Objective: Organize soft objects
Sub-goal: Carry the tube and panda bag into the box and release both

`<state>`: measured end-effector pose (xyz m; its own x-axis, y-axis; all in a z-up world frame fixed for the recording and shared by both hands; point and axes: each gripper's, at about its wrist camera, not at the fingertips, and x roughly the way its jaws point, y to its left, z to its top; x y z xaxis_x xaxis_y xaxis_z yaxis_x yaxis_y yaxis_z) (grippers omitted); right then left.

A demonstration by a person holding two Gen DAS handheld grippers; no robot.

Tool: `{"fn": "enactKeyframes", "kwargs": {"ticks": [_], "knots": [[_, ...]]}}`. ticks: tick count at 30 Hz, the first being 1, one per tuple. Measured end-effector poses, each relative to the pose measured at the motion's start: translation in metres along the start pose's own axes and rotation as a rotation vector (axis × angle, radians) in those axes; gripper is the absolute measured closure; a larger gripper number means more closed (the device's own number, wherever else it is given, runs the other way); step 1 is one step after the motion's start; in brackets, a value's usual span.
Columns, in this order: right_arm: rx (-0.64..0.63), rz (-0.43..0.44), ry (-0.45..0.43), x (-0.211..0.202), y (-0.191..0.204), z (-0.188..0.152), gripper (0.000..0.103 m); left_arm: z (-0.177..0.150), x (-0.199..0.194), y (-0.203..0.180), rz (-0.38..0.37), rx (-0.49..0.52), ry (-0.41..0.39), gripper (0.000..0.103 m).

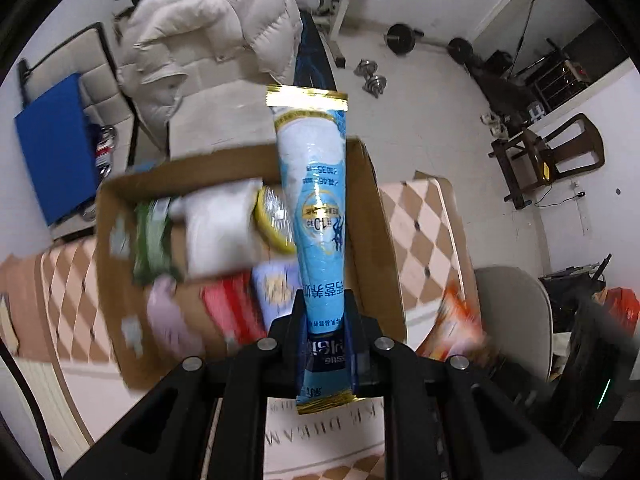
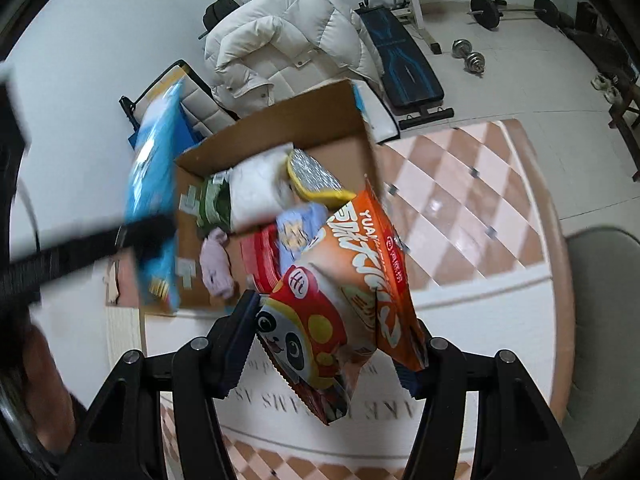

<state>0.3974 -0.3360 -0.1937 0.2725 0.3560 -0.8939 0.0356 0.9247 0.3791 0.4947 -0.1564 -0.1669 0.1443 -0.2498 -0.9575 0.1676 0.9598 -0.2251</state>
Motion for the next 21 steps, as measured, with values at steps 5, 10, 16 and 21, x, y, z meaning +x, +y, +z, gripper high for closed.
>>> {"fn": "enactKeyframes", "kwargs": {"ticks": [5, 10, 16, 21], "knots": [[0.032, 0.019, 0.048, 0.042, 0.012, 0.027, 0.04, 0.075, 0.06, 0.009, -0.023, 0.014, 0.143, 0.09], [0.044, -0.018, 0.071, 0.076, 0.017, 0.042, 0.04, 0.102, 0.103, 0.008, -0.061, 0.003, 0.24, 0.09], [0.064, -0.063, 0.092, 0.099, 0.01, 0.053, 0.04, 0.109, 0.134, 0.006, -0.102, -0.003, 0.303, 0.088], [0.077, -0.084, 0.133, 0.118, 0.0, 0.057, 0.038, 0.103, 0.155, 0.006, -0.119, -0.014, 0.391, 0.082]]}}
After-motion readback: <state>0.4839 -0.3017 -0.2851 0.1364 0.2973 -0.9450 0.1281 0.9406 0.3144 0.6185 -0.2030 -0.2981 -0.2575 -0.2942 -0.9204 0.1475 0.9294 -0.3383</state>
